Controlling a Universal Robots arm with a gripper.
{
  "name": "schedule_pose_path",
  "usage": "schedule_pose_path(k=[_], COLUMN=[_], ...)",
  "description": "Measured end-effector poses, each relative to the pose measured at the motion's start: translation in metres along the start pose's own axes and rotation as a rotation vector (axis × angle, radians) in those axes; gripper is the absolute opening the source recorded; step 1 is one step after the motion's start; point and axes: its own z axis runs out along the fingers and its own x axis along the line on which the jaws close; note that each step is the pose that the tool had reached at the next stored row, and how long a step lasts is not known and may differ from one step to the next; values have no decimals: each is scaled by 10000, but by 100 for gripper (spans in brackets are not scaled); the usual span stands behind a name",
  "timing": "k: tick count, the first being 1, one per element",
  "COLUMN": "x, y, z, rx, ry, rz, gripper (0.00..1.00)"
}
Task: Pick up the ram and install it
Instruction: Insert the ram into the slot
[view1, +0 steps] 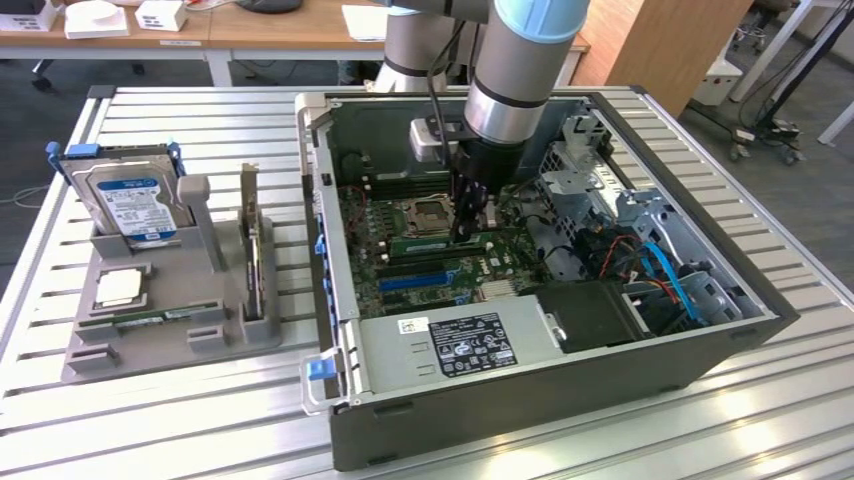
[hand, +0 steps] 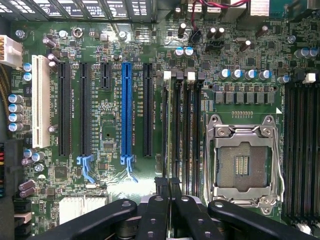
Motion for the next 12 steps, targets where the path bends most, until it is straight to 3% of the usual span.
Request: schedule_pose_path(k=[12], x=[0], y=[-1], z=[8], rx=[0], ry=[0], rz=[-1], gripper=[12])
